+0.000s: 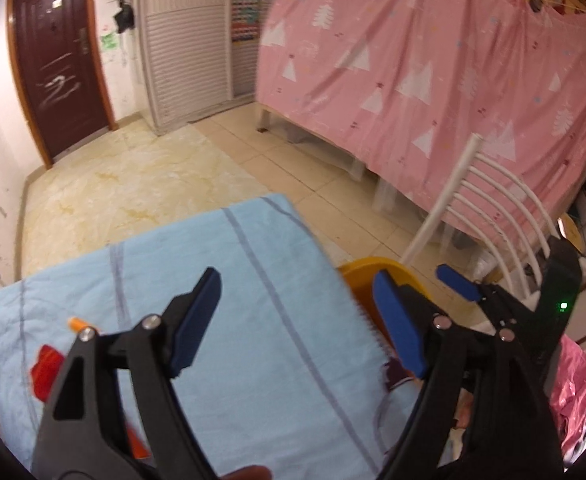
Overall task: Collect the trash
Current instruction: 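Open both grippers to drop the box and lid into the bucket, then grasp the second orange box with the right gripper while the left grasps the red sock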
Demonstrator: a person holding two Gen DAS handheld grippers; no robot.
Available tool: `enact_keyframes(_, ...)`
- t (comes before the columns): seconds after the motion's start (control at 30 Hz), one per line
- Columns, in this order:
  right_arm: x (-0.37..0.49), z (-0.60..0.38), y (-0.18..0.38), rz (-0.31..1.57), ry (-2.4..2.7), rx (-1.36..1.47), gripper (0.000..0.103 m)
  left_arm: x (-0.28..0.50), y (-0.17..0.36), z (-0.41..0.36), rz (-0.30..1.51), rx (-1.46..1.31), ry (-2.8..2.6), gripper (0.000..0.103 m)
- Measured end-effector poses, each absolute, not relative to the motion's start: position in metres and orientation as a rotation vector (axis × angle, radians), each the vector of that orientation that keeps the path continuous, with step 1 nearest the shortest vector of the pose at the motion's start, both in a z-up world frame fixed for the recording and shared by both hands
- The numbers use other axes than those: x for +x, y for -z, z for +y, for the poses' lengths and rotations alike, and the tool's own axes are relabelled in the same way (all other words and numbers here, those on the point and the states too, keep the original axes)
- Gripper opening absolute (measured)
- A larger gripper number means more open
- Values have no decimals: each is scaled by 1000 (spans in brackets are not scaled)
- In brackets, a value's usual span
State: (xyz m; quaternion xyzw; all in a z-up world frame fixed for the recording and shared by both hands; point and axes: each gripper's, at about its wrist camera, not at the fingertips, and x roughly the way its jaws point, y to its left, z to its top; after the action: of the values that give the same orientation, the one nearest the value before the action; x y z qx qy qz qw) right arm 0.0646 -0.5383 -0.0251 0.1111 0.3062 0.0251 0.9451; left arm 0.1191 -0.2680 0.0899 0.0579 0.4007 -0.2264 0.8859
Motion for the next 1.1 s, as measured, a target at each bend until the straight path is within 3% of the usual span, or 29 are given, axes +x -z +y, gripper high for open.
enact_keyframes(1.1,103,-326,-5,686,-334,-10,66,127,-89,-43,833,36,218,81)
